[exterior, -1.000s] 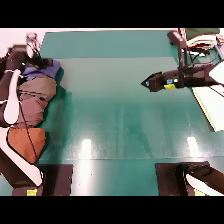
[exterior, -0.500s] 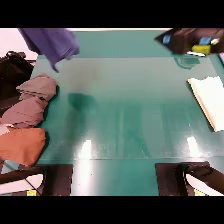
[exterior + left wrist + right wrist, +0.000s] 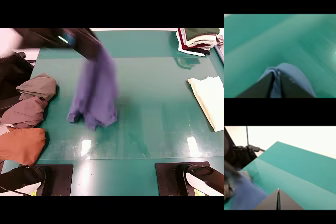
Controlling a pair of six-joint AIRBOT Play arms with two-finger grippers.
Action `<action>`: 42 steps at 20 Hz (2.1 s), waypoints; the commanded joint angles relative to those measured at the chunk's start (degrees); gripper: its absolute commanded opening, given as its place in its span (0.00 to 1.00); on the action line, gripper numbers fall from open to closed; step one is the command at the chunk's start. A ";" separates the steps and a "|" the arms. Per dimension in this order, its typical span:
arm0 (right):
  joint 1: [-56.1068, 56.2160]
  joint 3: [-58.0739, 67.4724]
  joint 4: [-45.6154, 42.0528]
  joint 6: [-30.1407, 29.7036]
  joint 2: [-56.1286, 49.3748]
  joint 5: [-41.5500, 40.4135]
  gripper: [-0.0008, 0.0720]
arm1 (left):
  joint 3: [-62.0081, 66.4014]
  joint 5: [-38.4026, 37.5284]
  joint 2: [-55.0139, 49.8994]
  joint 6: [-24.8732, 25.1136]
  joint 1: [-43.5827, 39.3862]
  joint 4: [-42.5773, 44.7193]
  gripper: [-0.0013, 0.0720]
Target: Fold the shirts.
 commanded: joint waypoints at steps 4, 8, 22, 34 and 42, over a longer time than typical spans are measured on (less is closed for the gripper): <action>-0.26 1.16 0.39 0.11 0.02 2.36 0.03 | -4.81 0.02 -4.57 -2.36 1.38 0.07 0.78; -0.26 1.14 0.39 0.09 0.00 3.26 0.03 | -8.33 -6.16 -4.28 -7.56 21.18 -1.95 0.78; -0.15 -1.79 0.55 1.11 -1.18 4.24 0.03 | -42.12 5.11 -14.95 -2.80 36.50 -28.37 0.78; -7.61 -28.92 0.31 2.51 2.05 14.64 0.03 | -30.47 0.87 -15.69 4.31 36.50 -32.02 0.05; -8.79 -74.53 10.88 3.08 -0.22 -0.07 0.63 | -26.27 0.11 -15.69 4.28 36.50 -33.11 0.05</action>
